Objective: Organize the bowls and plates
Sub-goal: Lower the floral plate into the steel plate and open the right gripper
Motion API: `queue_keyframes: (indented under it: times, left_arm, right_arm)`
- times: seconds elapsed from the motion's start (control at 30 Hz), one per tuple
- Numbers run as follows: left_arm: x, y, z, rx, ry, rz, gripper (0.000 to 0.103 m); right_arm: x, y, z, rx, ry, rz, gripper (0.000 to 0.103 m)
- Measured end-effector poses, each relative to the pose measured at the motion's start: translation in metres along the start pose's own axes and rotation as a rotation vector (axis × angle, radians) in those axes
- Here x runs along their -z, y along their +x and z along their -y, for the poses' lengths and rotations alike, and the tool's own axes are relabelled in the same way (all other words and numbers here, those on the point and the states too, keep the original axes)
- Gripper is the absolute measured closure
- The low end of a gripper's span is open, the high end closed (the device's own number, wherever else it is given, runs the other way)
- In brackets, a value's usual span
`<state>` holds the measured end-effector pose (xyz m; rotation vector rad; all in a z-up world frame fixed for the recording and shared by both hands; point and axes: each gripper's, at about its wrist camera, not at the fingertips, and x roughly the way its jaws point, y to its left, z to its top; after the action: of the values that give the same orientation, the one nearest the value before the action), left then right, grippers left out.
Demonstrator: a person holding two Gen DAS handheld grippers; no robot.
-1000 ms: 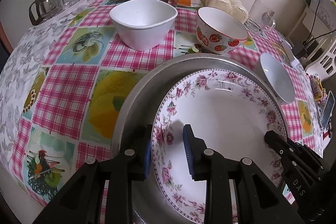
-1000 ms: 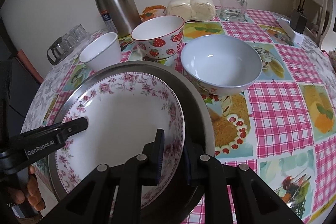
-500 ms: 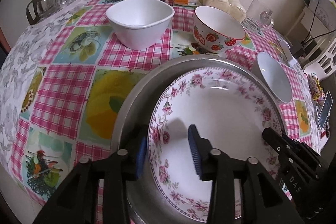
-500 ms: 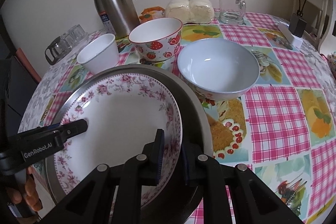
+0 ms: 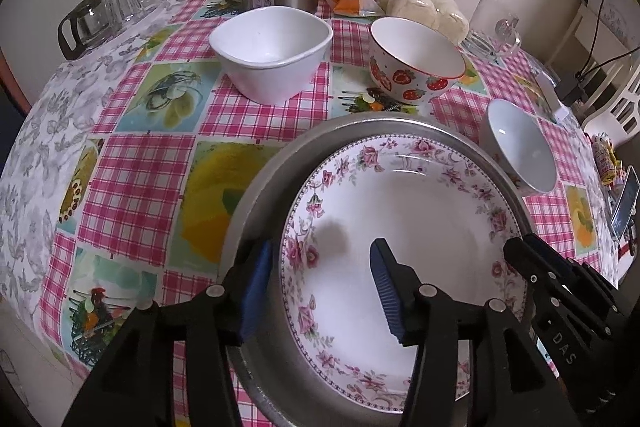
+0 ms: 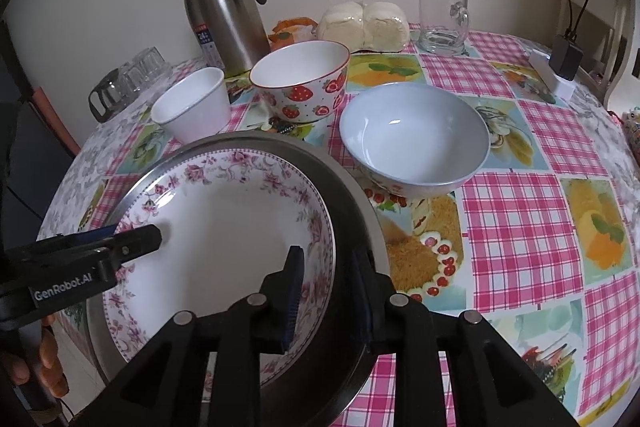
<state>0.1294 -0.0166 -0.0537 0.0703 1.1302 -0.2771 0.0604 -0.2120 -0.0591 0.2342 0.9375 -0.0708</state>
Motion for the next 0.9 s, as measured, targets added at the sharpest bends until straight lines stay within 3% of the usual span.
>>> queue_keyframes:
  times: [0.33,0.6,0.67,0.73,0.9]
  left_arm:
    - [0.001,-0.013,0.0,0.052,-0.022,0.004,0.049]
    - [-0.001,-0.035,0.007,0.053,0.006,0.063,0.048]
    - [-0.001,-0.033,0.004,0.032,-0.012,0.064,0.037]
    - [-0.001,-0.027,-0.003,-0.002,-0.038,0.049,0.031]
    - [-0.001,-0.02,-0.021,-0.062,-0.11,0.044,0.028]
  right_arm:
    - [-0.002,0.0,0.001,0.002,0.008,0.021,0.075]
    - [-0.002,-0.021,-0.005,-0.023,-0.023,0.051,0.075]
    - [-0.002,-0.026,-0.008,-0.022,-0.033,0.065,0.065]
    - [-0.001,-0.027,-0.011,-0.015,-0.042,0.068,0.03]
    - [0.001,-0.021,-0.012,0.01,-0.064,0.05,0.024]
